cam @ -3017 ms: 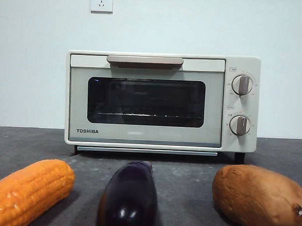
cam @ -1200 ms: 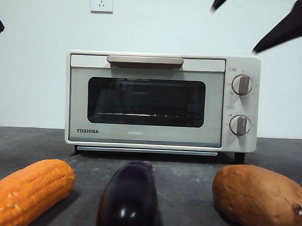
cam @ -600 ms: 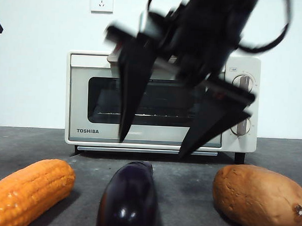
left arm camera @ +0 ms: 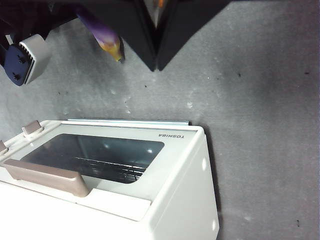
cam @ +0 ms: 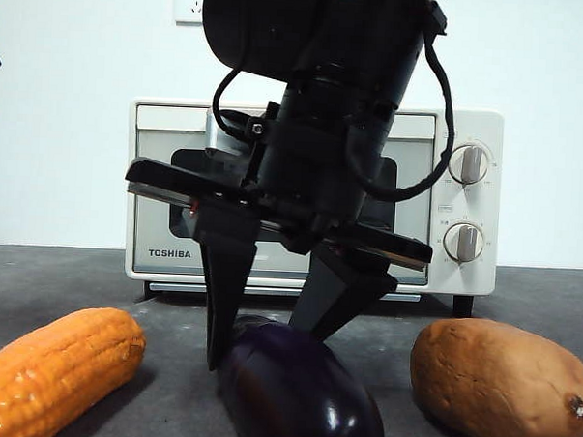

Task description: Take the eggplant from the table,put the eggplant in the oven

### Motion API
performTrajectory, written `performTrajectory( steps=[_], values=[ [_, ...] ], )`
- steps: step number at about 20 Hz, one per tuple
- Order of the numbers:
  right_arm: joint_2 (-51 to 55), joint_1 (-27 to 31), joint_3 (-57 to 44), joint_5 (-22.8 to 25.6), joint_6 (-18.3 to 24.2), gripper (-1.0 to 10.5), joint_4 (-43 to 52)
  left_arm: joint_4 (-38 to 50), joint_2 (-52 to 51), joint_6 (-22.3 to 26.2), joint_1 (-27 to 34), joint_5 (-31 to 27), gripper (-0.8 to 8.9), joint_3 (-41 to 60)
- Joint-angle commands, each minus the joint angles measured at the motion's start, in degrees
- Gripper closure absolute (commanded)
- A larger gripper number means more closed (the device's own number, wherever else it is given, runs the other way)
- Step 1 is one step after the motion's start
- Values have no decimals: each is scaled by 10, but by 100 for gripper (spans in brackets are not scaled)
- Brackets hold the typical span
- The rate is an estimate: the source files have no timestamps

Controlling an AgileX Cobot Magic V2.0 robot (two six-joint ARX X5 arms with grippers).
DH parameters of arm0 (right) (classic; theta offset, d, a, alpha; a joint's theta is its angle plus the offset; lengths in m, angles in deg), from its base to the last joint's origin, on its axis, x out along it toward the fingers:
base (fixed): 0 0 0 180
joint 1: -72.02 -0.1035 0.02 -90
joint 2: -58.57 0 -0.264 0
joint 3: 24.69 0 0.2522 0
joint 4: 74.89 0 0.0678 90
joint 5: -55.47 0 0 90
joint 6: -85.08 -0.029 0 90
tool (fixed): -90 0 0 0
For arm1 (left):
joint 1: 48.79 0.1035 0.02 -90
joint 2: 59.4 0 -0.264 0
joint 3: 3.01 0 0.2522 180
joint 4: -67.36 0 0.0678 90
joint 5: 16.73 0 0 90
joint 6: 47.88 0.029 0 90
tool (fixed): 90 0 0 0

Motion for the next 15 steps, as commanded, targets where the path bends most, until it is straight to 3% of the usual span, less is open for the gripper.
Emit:
performTrajectory(
  steps=[1,4,9,12,15],
  values=[
    [-2,-7,26,0,-4,797,-23,4,3,12,-2,3,808,-14],
    [25,-9,82,0,63,797,-114,5,3,11,-8,3,808,-14],
    [114,-9,202,8,240,797,-317,5,47,12,-69,3,808,-52],
    [191,-9,209,33,297,797,-376,13,114,16,-113,-6,808,-104],
    [258,-9,209,97,314,797,-422,32,186,27,-150,-22,808,-158]
  ],
)
